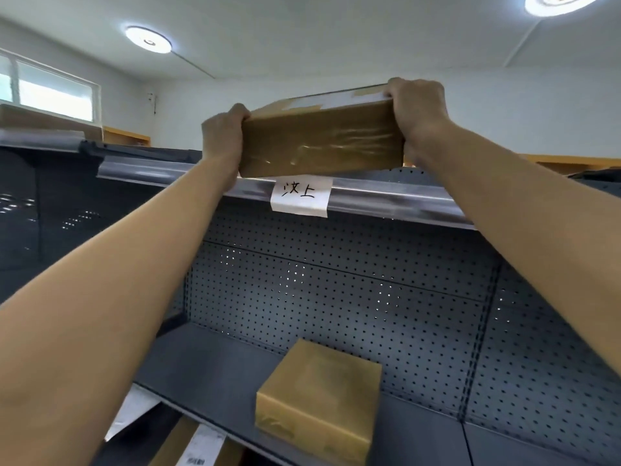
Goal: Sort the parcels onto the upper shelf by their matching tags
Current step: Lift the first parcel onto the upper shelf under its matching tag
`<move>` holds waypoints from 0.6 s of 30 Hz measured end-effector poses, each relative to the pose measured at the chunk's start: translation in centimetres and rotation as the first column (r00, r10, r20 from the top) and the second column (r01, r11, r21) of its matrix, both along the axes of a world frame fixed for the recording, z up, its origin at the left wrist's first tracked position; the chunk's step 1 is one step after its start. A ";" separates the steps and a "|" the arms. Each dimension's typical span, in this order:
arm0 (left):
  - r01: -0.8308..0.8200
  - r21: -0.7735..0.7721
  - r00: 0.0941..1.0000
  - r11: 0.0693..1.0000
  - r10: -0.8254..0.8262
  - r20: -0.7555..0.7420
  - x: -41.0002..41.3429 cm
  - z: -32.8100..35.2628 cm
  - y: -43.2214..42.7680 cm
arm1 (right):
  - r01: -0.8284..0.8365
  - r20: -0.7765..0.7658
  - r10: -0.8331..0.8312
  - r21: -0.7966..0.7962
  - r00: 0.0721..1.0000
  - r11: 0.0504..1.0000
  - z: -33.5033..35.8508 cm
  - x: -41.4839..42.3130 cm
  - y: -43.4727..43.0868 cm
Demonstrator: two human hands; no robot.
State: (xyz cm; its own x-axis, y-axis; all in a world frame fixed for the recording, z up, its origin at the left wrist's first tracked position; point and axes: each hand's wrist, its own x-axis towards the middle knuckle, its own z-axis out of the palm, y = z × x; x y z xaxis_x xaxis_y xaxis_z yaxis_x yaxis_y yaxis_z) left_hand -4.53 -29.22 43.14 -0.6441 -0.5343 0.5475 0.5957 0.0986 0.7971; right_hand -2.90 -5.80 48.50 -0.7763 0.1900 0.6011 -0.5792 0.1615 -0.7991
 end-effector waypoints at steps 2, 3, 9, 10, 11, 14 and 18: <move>-0.058 -0.044 0.997 0.997 0.060 0.045 -1.2 1.0 -0.8 | -0.021 0.064 0.022 -0.011 0.998 1.000 -0.1 -1.4 -0.4; -0.074 -0.069 0.995 0.995 0.078 0.069 -1.9 1.5 -1.2 | -0.026 0.092 0.028 -0.024 0.995 0.999 -0.1 -1.9 -0.7; -0.108 -0.270 0.968 0.957 0.163 0.190 -5.0 3.2 -1.9 | -0.003 0.220 0.000 0.012 0.975 1.000 -1.1 -5.0 -1.6; -0.107 -0.299 0.965 0.948 0.172 0.198 -5.6 3.4 -1.9 | 0.010 0.223 -0.017 0.032 0.975 0.999 -1.2 -5.4 -1.6; -0.107 -0.328 0.963 0.939 0.180 0.201 -5.9 3.6 -1.9 | 0.019 0.228 -0.031 0.056 0.973 0.998 -1.3 -5.9 -1.7; -0.104 -0.355 0.963 0.929 0.184 0.197 -7.8 3.6 -2.0 | 0.039 0.239 -0.065 0.115 0.969 0.993 -1.5 -6.9 -1.4; -0.101 -0.500 0.954 0.860 0.226 0.195 -9.1 2.7 -1.7 | 0.047 0.215 -0.096 0.221 0.972 0.974 -2.0 -8.4 -1.1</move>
